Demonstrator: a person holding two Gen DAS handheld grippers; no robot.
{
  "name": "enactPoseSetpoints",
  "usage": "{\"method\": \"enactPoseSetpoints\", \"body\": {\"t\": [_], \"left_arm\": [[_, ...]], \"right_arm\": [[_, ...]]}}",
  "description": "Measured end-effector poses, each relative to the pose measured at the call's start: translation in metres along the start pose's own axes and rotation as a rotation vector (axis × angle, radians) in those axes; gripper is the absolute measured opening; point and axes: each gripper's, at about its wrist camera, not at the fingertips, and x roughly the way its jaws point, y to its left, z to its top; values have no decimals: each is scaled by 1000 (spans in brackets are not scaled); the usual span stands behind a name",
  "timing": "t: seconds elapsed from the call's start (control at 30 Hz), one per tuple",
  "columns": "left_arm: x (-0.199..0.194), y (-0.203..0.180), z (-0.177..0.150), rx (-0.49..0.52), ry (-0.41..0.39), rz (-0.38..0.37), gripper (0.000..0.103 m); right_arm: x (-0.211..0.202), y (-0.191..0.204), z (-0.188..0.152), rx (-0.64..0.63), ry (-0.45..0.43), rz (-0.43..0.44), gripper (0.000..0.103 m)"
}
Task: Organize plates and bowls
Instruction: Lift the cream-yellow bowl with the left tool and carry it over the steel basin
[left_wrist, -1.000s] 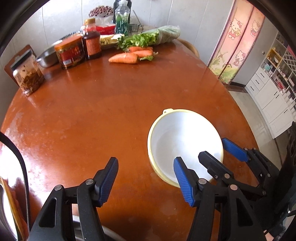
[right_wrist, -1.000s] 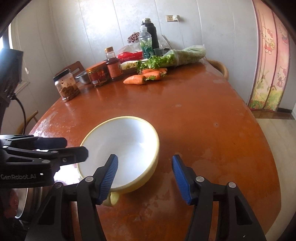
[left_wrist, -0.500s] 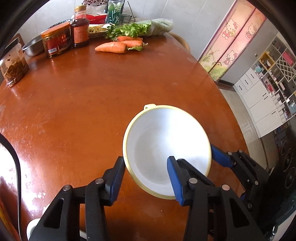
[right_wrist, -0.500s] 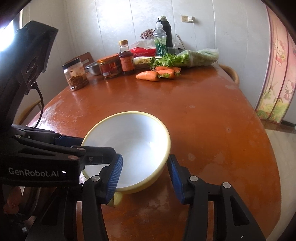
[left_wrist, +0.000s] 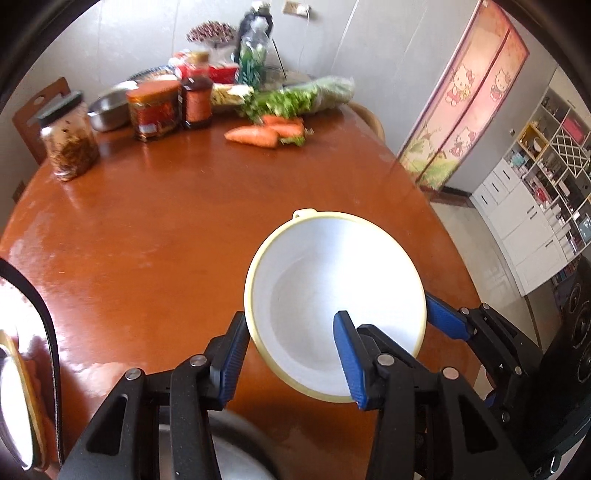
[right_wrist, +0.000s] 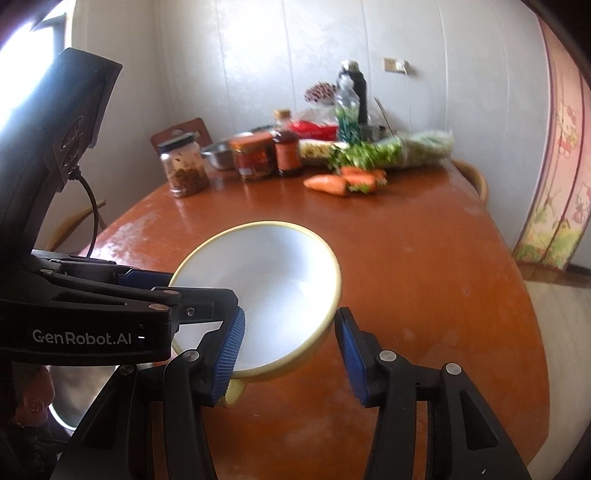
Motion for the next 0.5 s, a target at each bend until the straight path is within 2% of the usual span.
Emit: {"method": "enactPoseSetpoints", "body": {"t": [0.2, 0.5], "left_arm": [[-47, 18, -14, -12, -85, 27, 47], [-94, 57, -42, -59, -151, 59, 47]], "right_arm": [[-15, 34, 10, -45, -40, 29, 53], [-28, 96, 13, -125, -68, 80, 53]]}}
